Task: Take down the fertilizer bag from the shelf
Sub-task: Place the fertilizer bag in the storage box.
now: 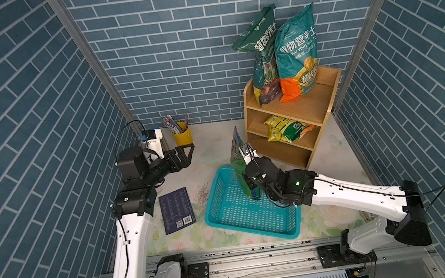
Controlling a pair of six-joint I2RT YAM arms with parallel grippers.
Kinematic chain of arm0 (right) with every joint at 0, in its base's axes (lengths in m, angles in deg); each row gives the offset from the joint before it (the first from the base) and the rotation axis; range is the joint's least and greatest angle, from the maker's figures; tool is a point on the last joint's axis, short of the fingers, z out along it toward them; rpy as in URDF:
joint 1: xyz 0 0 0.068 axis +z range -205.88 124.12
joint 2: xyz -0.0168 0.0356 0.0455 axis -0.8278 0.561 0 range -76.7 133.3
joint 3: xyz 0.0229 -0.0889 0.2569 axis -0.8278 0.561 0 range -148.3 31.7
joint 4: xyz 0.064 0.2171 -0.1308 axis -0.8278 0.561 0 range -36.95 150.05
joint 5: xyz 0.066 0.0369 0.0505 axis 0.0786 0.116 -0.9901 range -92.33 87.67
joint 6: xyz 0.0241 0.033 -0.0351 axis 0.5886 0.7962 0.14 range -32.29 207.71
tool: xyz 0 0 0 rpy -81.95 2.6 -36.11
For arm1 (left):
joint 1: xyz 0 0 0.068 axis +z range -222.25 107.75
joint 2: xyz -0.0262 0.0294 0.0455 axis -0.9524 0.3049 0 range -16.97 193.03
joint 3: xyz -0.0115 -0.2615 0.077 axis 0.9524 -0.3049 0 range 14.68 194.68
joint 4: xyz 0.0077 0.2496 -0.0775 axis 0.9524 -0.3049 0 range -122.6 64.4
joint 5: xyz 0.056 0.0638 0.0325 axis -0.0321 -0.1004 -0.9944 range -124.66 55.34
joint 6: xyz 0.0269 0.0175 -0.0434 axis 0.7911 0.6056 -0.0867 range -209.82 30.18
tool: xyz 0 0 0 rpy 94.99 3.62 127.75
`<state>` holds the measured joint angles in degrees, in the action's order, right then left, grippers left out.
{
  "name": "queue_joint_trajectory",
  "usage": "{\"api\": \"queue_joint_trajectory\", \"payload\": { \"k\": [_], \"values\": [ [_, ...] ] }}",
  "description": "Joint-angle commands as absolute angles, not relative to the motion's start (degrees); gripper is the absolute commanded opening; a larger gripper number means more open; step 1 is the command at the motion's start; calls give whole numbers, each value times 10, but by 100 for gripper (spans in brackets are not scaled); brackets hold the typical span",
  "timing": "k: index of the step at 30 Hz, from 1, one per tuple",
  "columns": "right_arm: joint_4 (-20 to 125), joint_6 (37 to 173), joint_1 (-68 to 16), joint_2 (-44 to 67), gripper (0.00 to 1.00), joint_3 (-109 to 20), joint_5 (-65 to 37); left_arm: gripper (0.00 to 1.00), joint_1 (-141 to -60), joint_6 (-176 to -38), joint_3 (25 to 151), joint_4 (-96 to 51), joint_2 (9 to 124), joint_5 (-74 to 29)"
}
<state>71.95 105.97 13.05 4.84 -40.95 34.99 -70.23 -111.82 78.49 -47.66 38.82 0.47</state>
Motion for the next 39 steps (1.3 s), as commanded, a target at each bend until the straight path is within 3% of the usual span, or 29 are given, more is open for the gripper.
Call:
{"api": "queue_joint_trajectory", "payload": {
  "k": [1, 12, 21, 24, 28, 35, 39],
  "values": [
    [605, 1095, 134, 36, 0, -417, 359, 100, -700, -1109, 777, -478, 383, 0],
    [550, 1133, 175, 121, 0, -406, 411, 100, -700, -1109, 777, -480, 383, -3],
    [531, 1167, 192, 184, 0, -421, 372, 100, -700, -1109, 777, -480, 384, -3],
    [531, 1162, 201, 216, 10, -444, 357, 100, -700, -1109, 777, -480, 384, -4],
    [570, 1165, 205, 266, 15, -499, 339, 100, -700, -1109, 777, -481, 383, -4],
    [518, 1161, 208, 261, 55, -460, 267, 100, -700, -1109, 777, -480, 384, -3],
    [482, 1140, 210, 250, 63, -440, 222, 100, -700, -1109, 777, -481, 384, -3]
  ]
}}
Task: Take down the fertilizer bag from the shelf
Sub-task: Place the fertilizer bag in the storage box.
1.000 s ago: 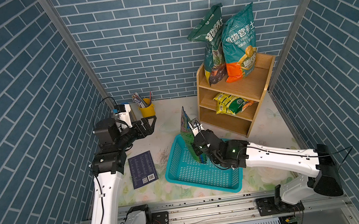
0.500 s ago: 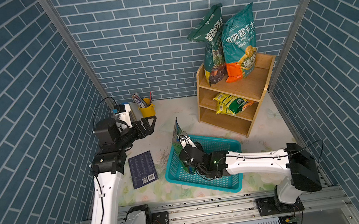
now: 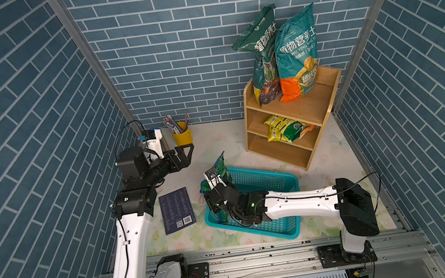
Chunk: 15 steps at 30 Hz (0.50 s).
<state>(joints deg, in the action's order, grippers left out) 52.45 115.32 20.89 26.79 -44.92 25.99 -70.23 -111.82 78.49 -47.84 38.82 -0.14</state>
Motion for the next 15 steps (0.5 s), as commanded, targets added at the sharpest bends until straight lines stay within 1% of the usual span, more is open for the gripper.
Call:
{"api": "queue_joint_trajectory", "payload": {
  "k": [1, 4, 7, 9, 10, 12, 15],
  "values": [
    [481, 1135, 212, 253, 64, -444, 210, 100, -700, -1110, 776, -480, 384, -3],
    [485, 1127, 217, 277, 65, -466, 171, 100, -700, -1110, 776, -480, 384, -4],
    [501, 1128, 220, 316, 64, -498, 130, 100, -700, -1109, 776, -481, 384, -4],
    [521, 1127, 225, 336, 62, -523, 125, 100, -700, -1109, 776, -481, 384, -3],
    [527, 1121, 227, 336, 62, -528, 131, 100, -700, -1109, 776, -481, 384, -3],
    [518, 1103, 232, 316, 66, -521, 140, 100, -700, -1110, 776, -480, 383, -3],
    [500, 1070, 239, 258, 74, -492, 163, 100, -700, -1110, 776, -480, 384, -3]
  ]
}}
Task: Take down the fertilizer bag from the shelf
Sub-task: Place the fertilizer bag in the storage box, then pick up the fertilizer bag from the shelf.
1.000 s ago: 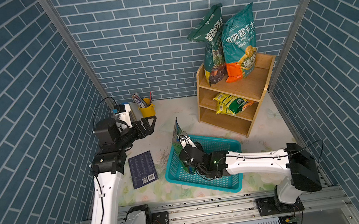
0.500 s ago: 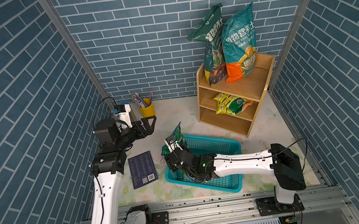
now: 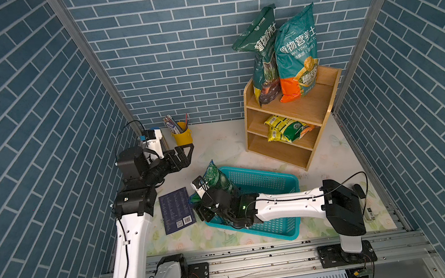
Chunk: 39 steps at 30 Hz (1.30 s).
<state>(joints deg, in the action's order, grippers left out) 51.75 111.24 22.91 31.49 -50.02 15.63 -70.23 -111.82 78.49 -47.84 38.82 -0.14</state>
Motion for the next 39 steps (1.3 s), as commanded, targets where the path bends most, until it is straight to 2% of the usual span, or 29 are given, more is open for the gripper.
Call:
{"api": "queue_joint_trajectory", "payload": {
  "k": [1, 7, 9, 13, 19, 22, 26, 31, 33, 36, 39],
  "values": [
    [502, 1062, 239, 238, 76, -487, 174, 100, -700, -1110, 776, -481, 384, -3],
    [529, 1016, 239, 123, 80, -473, 250, 100, -700, -1110, 775, -480, 384, -4],
    [523, 989, 239, 80, 85, -472, 282, 100, -700, -1110, 776, -481, 385, -4],
    [513, 917, 235, 37, 99, -522, 431, 100, -700, -1107, 777, -483, 385, -5],
    [513, 768, 202, 83, 100, -665, 638, 100, -700, -1109, 775, -482, 384, -5],
    [541, 788, 162, 77, 99, -694, 619, 100, -700, -1110, 773, -480, 384, -4],
    [721, 878, 82, 104, 100, -827, 520, 100, -700, -1110, 773, -481, 384, -5],
    [1074, 921, -23, 289, 100, -1279, 460, 100, -700, -1113, 770, -476, 384, 1],
    [1076, 940, -45, 266, 100, -1250, 465, 100, -700, -1114, 769, -474, 384, 5],
    [943, 927, -89, 156, 100, -1021, 375, 100, -699, -1112, 769, -477, 385, 2],
    [951, 933, -132, 165, 99, -1035, 349, 100, -698, -1112, 768, -477, 384, 1]
  ]
}}
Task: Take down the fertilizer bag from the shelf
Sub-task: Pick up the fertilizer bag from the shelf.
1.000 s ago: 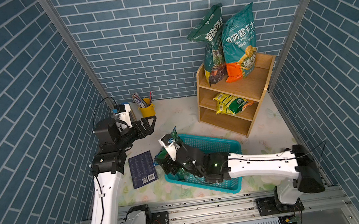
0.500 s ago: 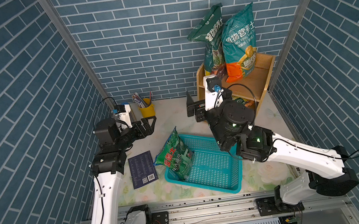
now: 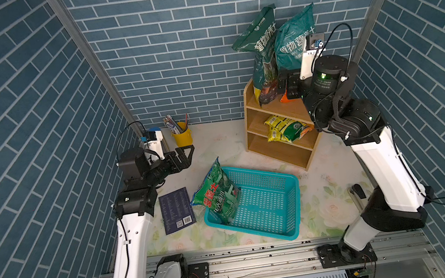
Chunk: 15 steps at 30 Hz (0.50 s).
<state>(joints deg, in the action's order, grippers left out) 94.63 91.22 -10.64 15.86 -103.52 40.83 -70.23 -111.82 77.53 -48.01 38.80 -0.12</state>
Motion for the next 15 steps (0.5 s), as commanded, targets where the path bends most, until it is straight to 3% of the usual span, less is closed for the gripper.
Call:
{"api": "queue_joint_trajectory", "payload": {
  "k": [1, 7, 15],
  "values": [
    [967, 928, -146, 183, 100, -1061, 327, 100, -697, -1112, 768, -476, 384, 1],
    [955, 918, -208, 258, 100, -1104, 258, 100, -697, -1113, 768, -476, 383, 1],
    [818, 851, -227, 295, 100, -1089, 282, 100, -695, -1115, 766, -474, 385, 2]
  ]
}}
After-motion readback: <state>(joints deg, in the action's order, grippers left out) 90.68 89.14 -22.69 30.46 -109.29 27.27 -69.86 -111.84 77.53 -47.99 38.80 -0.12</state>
